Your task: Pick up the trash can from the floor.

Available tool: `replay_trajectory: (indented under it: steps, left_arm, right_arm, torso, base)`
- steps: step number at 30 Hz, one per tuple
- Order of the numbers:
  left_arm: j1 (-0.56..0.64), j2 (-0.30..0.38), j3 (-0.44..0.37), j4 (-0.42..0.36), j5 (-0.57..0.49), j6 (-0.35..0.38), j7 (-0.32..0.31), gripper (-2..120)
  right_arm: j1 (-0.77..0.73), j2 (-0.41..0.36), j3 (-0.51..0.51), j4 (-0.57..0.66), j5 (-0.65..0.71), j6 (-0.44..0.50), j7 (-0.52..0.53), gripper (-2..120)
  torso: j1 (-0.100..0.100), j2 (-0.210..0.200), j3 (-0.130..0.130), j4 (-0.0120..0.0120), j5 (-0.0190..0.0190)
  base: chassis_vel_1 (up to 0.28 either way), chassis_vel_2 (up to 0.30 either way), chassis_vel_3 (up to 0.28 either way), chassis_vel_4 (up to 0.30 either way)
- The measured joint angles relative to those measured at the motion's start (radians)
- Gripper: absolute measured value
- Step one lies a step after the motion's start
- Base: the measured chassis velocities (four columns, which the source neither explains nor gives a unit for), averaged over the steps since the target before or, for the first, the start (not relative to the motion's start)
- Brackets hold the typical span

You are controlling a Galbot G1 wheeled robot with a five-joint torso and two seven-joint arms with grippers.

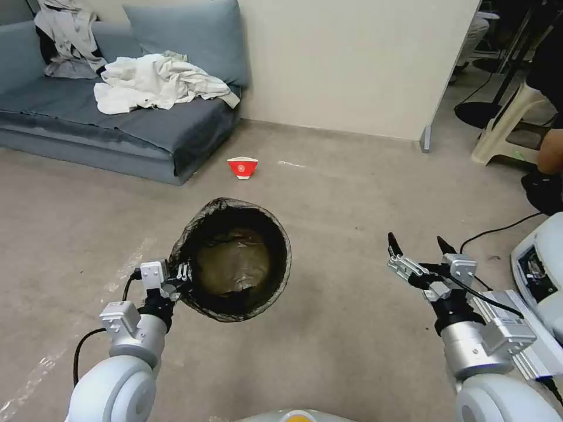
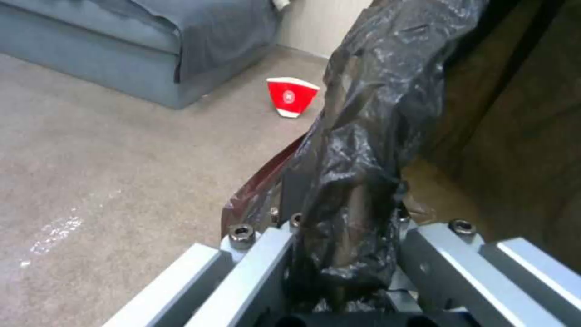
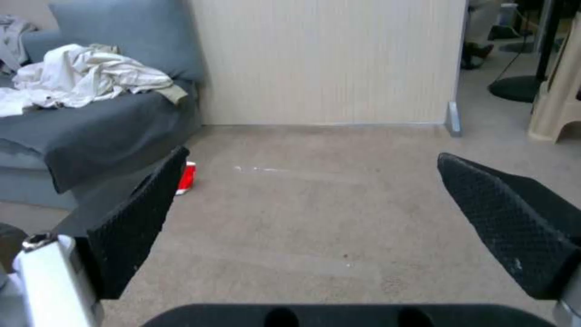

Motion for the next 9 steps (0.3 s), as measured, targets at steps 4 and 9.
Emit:
replay_trajectory:
  steps: [4, 9]
  left_arm:
    - [-0.001, 0.002, 0.0, 0.002, -0.001, 0.001, -0.001, 3]
    - [-0.005, 0.006, 0.001, 0.005, -0.001, 0.004, -0.002, 2]
  right_arm:
    - [-0.001, 0.001, 0.0, 0.004, 0.0, 0.0, 0.001, 100]
    - [-0.003, 0.002, 0.001, 0.007, 0.0, 0.001, 0.001, 100]
  torso:
    - [0.0, 0.0, 0.0, 0.0, 0.0]
    - [0.0, 0.0, 0.0, 0.0, 0.0]
  base:
    - [0.0, 0.0, 0.0, 0.0]
    - [0.0, 0.0, 0.0, 0.0]
